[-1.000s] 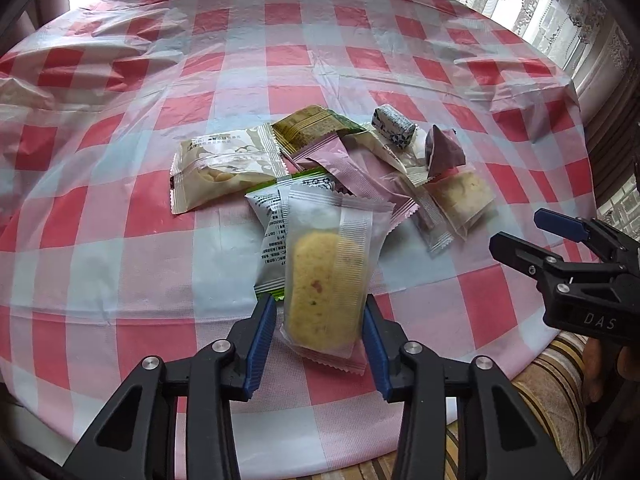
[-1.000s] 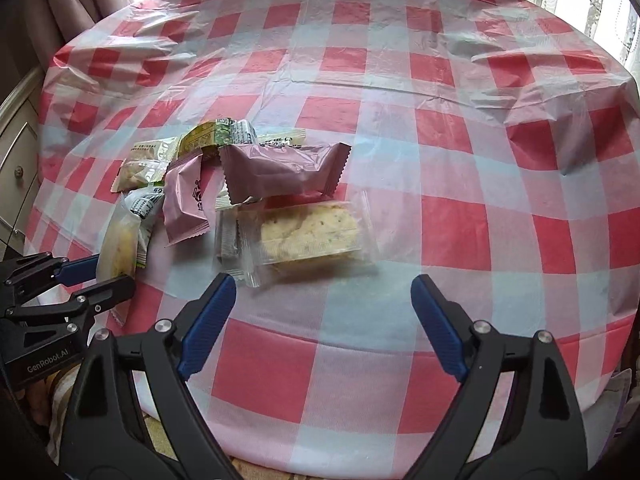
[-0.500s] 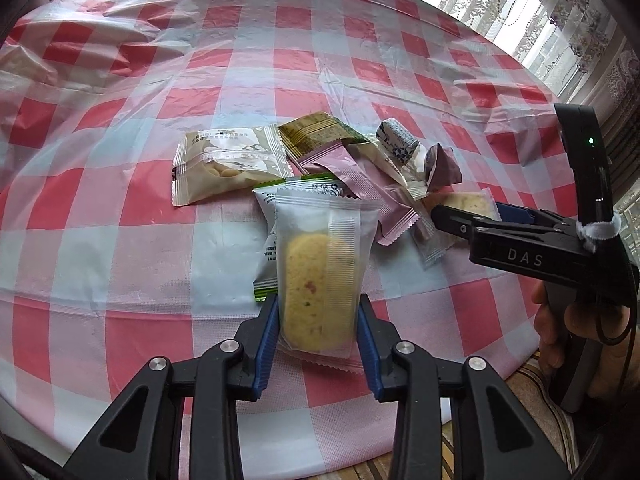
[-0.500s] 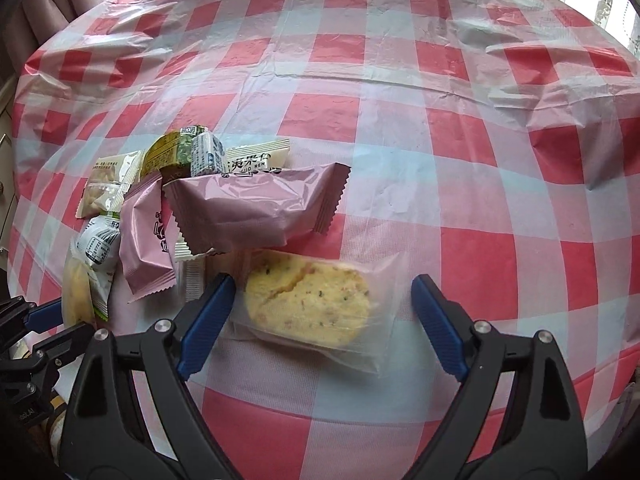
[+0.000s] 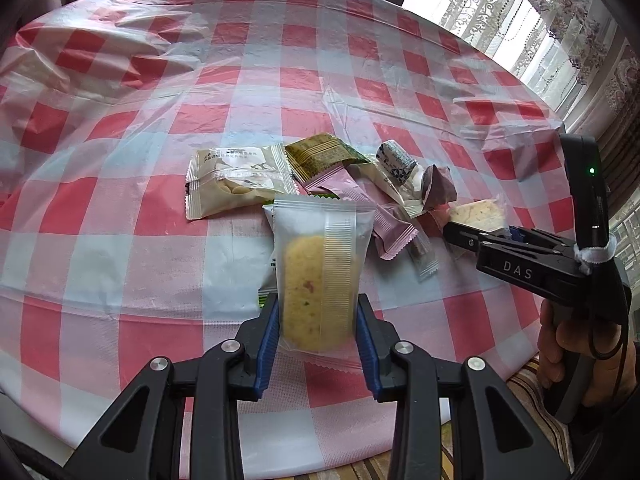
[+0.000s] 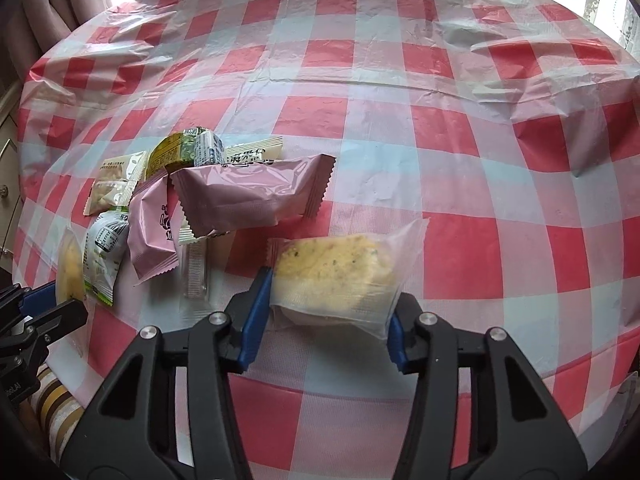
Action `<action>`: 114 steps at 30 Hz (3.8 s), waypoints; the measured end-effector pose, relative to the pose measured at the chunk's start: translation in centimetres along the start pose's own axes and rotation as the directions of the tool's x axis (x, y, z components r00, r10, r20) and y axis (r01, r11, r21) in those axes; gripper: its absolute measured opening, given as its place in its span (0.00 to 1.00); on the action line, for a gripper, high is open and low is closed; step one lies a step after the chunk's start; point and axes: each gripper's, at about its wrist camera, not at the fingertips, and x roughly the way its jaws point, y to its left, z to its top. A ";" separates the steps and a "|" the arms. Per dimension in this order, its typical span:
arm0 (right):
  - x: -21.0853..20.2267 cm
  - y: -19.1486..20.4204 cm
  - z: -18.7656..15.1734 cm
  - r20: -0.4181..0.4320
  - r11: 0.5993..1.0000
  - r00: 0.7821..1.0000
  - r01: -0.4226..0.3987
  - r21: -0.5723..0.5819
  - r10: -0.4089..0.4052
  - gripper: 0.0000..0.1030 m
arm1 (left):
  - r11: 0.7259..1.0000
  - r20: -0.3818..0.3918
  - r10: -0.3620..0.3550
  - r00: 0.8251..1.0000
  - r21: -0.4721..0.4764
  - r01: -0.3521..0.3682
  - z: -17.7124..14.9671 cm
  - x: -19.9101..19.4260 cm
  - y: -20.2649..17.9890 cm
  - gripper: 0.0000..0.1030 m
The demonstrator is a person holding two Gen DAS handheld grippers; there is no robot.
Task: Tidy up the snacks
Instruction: 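Grasp a clear cake packet with the left tool while the right tool grasps another, then carry both cake packets to the white box and open both tools, then move both tools back over the remaining snacks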
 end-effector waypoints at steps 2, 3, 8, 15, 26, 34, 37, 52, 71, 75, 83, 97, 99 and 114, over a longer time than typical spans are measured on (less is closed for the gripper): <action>-0.5 -0.2 -0.3 0.007 1.000 1.000 -0.015 0.010 0.015 0.44 | 1.000 0.005 0.000 1.000 0.005 0.000 0.0 -0.3 -0.2 0.36; -0.8 -0.3 -0.4 0.010 1.000 1.000 -0.023 0.014 0.023 0.33 | 1.000 0.007 -0.001 1.000 0.007 0.001 0.0 -0.4 -0.3 0.36; -1.2 -0.7 -1.4 -0.006 0.999 0.999 -0.035 0.027 0.036 0.19 | 1.000 0.017 -0.005 1.000 0.019 0.005 -0.2 -1.0 -1.0 0.36; -3.0 -1.2 -2.2 0.029 0.998 0.998 -0.051 0.032 0.051 0.18 | 1.000 0.023 -0.006 1.000 0.030 0.005 -0.5 -1.5 -1.9 0.36; -7.1 -3.0 -5.0 0.077 0.997 0.996 -0.046 0.062 0.042 0.18 | 0.998 0.024 -0.007 1.000 0.057 0.006 -1.1 -2.4 -3.6 0.36; -9.9 -6.4 -8.0 0.094 0.993 0.996 -0.016 0.119 0.005 0.18 | 0.994 0.015 -0.031 0.999 0.109 0.029 -1.2 -2.5 -6.6 0.36; -10.9 -8.0 -9.2 0.095 0.990 0.995 0.001 0.143 -0.015 0.18 | 0.990 0.009 -0.047 0.999 0.134 0.046 -1.3 -2.5 -8.1 0.36; -15.3 -19.4 -18.8 0.020 0.919 0.980 0.179 0.351 -0.199 0.18 | 0.919 -0.067 -0.173 0.983 0.349 0.185 -3.1 -1.6 -20.9 0.36; -17.7 -25.9 -29.1 -0.097 0.817 0.964 0.263 0.514 -0.249 0.18 | 0.673 -0.359 -0.275 0.892 0.591 0.445 -12.2 -1.3 -36.7 0.36; -18.2 -26.1 -29.3 -0.101 0.811 0.959 0.277 0.516 -0.263 0.24 | 0.624 -0.426 -0.276 0.862 0.603 0.497 -13.7 -1.1 -38.1 0.39; -18.0 -25.9 -27.8 -0.075 0.816 0.964 0.255 0.520 -0.253 0.41 | 0.688 -0.383 -0.268 0.884 0.566 0.454 -12.4 -1.2 -36.5 0.49; -17.5 -22.2 -23.9 -0.017 0.868 0.978 0.194 0.456 -0.209 0.50 | 0.845 -0.224 -0.262 0.939 0.416 0.336 -7.3 -1.2 -30.0 0.50; -17.3 -21.2 -23.0 -0.005 0.878 0.981 0.177 0.444 -0.195 0.52 | 0.867 -0.208 -0.256 0.944 0.383 0.319 -6.5 -1.1 -28.5 0.50; -14.9 -11.6 -15.5 0.070 0.963 0.995 0.056 0.265 -0.077 0.65 | 0.984 -0.069 -0.149 0.986 0.088 0.155 -2.2 -1.7 -14.4 0.50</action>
